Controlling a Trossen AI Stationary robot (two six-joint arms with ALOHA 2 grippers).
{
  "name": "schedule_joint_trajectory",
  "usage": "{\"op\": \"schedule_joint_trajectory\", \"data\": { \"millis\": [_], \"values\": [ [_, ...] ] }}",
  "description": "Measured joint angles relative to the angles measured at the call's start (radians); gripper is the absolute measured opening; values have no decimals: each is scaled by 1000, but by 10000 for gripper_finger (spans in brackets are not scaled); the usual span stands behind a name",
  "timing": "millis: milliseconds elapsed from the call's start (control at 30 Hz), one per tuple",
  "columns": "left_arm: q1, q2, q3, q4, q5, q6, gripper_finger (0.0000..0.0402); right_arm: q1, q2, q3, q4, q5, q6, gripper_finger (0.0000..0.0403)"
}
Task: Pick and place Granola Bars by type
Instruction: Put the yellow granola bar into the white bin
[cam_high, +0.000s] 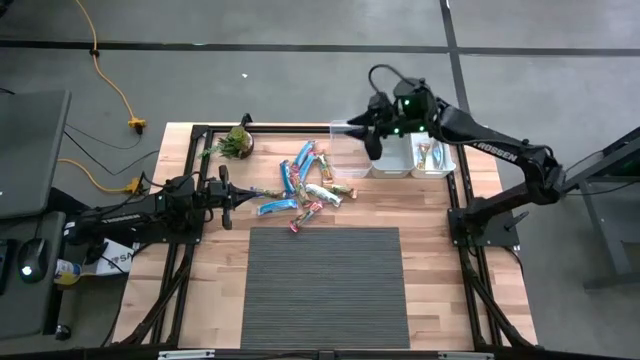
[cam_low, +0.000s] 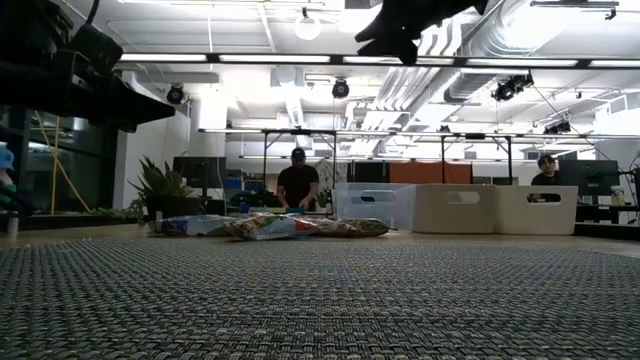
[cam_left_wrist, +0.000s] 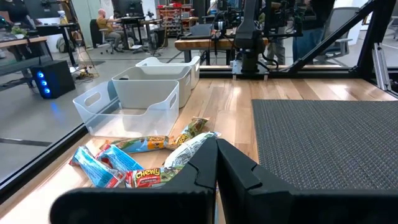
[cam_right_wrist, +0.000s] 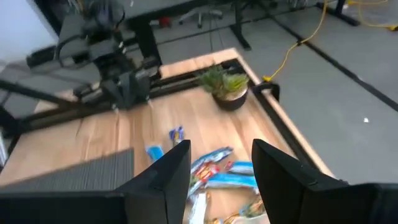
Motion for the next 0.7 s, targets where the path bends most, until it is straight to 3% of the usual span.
{"op": "schedule_joint_trajectory", "data": {
  "millis": [200, 467, 700],
  "values": [
    [0, 0, 0, 0, 0, 0, 1, 77, 51, 0, -96, 123, -1, 154],
    [0, 0, 0, 0, 0, 0, 1, 133, 132, 5, -191, 171, -1, 154],
    [0, 0, 0, 0, 0, 0, 1, 164, 292, 176, -427, 253, -107, 154]
  ]
}}
